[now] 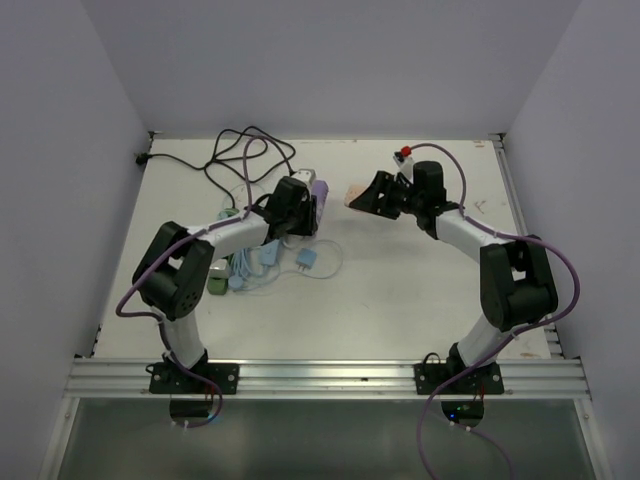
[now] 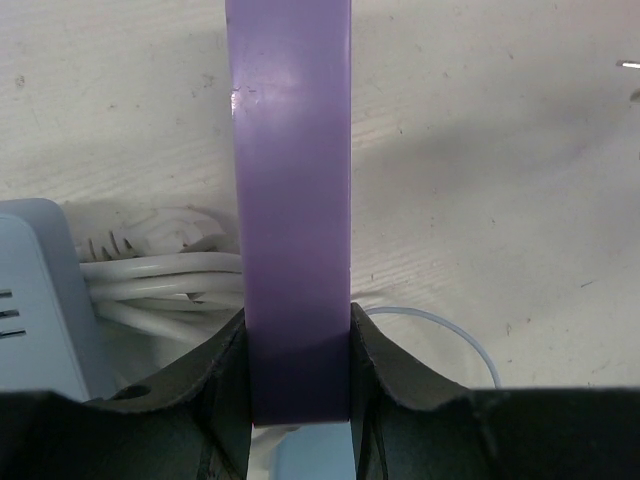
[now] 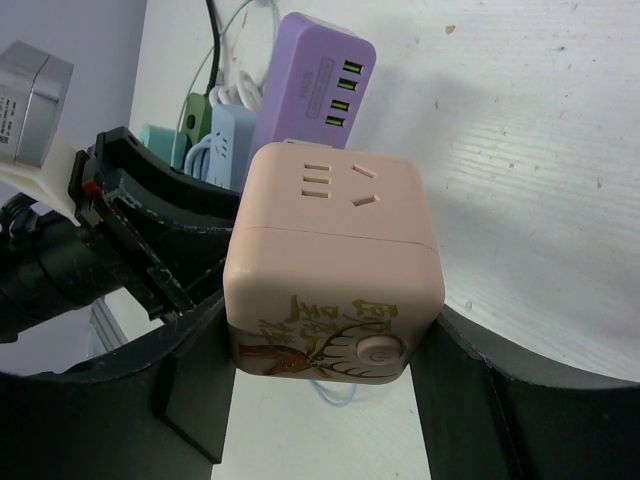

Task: Pull the plug off the socket

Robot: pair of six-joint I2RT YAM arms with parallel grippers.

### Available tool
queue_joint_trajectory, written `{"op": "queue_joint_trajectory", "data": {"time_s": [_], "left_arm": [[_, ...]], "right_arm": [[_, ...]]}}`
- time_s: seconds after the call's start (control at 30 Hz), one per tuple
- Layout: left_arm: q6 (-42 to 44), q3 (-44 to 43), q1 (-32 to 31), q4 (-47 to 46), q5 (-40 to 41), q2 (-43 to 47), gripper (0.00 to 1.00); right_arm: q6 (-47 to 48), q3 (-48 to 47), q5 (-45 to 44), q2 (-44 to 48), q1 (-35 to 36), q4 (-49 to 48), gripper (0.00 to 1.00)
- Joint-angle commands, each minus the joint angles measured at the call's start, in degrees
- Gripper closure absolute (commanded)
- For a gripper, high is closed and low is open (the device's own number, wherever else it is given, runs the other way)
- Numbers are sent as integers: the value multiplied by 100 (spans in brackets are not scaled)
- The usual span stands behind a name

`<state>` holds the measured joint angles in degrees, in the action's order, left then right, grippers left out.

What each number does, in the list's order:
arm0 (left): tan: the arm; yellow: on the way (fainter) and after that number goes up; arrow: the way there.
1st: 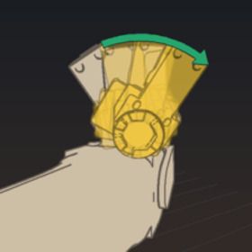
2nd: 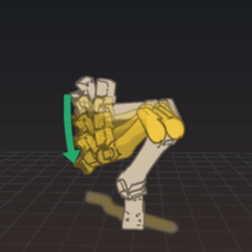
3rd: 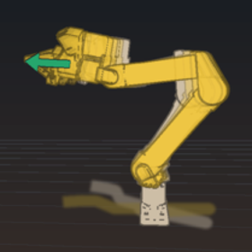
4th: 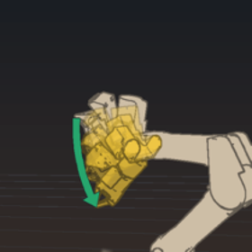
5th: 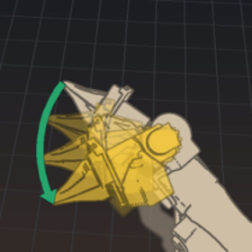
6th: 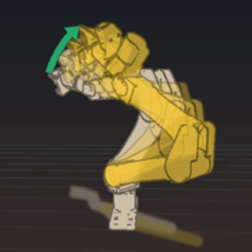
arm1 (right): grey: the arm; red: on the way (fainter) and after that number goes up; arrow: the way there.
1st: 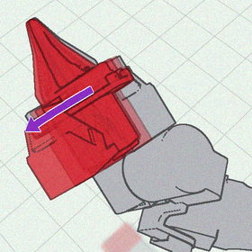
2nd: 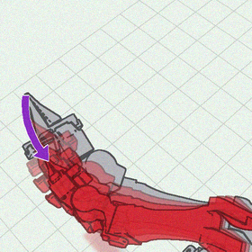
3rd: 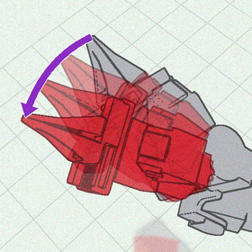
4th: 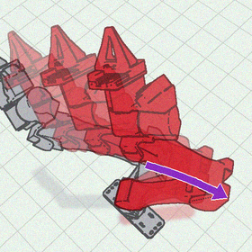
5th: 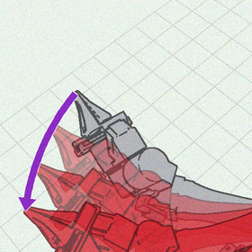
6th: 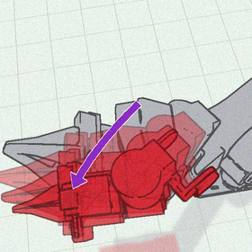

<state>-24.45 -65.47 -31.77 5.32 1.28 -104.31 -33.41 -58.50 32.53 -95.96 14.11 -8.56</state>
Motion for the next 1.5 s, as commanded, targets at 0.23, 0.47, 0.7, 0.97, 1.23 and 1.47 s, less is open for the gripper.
{"op": "queue_joint_trajectory", "data": {"time_s": [0.23,0.47,0.7,0.97,1.23,1.47], "left_arm": [[115,-326,-5,197,355,-414,37],[168,-483,4,346,540,-292,21],[300,-765,13,636,628,147,12],[256,-993,39,1031,488,885,0],[475,-1354,118,1875,469,1799,0],[923,-995,145,2438,970,3038,0]], "right_arm": [[-8,67,78,253,-119,-278,72],[54,32,-63,288,-206,-51,70],[97,76,-607,464,-532,600,70],[-8,435,-1012,535,-1340,1260,67],[-139,691,-732,368,-1964,1181,59],[-368,542,-327,-19,-2123,900,54]]}}
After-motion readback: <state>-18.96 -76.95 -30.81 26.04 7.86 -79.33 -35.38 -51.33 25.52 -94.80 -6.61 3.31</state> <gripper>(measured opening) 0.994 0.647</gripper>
